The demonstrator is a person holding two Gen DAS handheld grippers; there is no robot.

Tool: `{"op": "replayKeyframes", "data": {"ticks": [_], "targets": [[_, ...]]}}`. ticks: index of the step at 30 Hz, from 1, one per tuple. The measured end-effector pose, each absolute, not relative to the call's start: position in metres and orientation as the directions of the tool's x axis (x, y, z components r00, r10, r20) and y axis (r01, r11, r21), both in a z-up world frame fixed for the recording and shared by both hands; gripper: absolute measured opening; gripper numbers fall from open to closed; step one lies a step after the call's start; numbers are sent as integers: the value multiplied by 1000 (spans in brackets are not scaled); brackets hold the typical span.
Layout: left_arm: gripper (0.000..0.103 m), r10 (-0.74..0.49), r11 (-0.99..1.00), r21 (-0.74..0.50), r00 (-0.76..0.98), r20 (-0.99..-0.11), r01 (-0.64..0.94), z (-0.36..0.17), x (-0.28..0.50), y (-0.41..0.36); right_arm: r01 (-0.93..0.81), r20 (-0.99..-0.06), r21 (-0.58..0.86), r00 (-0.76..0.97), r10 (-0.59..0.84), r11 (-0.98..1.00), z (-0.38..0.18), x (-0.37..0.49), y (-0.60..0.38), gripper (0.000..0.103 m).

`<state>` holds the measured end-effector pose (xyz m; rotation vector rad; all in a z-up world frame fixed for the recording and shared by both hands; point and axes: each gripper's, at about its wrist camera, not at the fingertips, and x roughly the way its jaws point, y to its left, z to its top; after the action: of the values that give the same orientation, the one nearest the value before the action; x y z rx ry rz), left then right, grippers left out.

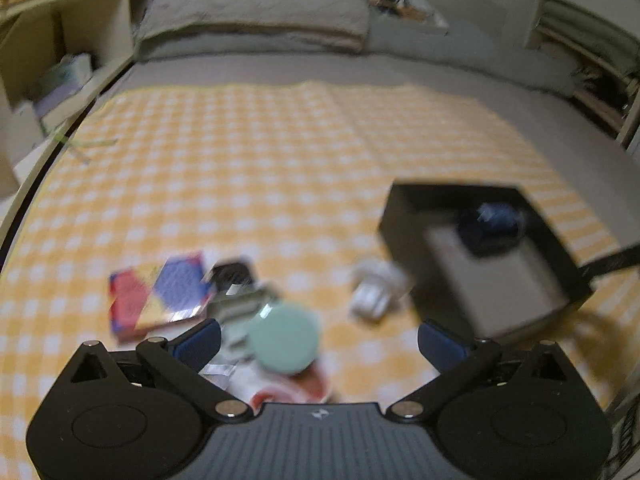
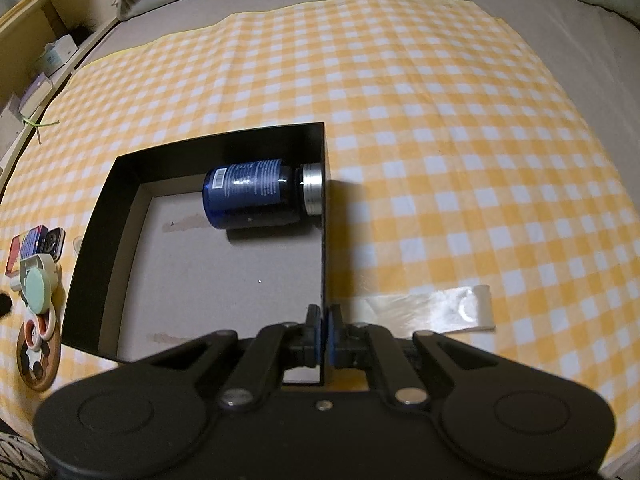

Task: Organize rigid objects
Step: 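Move the left tool back to the panda cork coaster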

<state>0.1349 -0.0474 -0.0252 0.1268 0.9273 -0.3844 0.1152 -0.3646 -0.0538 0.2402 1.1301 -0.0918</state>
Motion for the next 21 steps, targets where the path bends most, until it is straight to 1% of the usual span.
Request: {"op": "replayKeyframes", "data": {"ticks": [3, 9, 14, 21], "targets": [[103, -236, 929, -40, 505, -830, 368, -41, 131, -36, 192, -903, 143, 427, 48, 971, -54, 116, -365, 4], [103, -229, 910, -32, 436, -870, 414, -60, 120, -32, 198, -903, 143, 427, 46, 970, -53, 115, -365, 4], [103, -208, 886, 17, 431, -878, 463, -66, 114, -37, 207, -905, 140, 424, 41, 968, -53, 117, -365, 4], [103, -173, 871, 65, 428, -887, 487, -76, 119, -37, 209, -904, 144, 425, 43, 967, -54, 118, -366, 4]]}}
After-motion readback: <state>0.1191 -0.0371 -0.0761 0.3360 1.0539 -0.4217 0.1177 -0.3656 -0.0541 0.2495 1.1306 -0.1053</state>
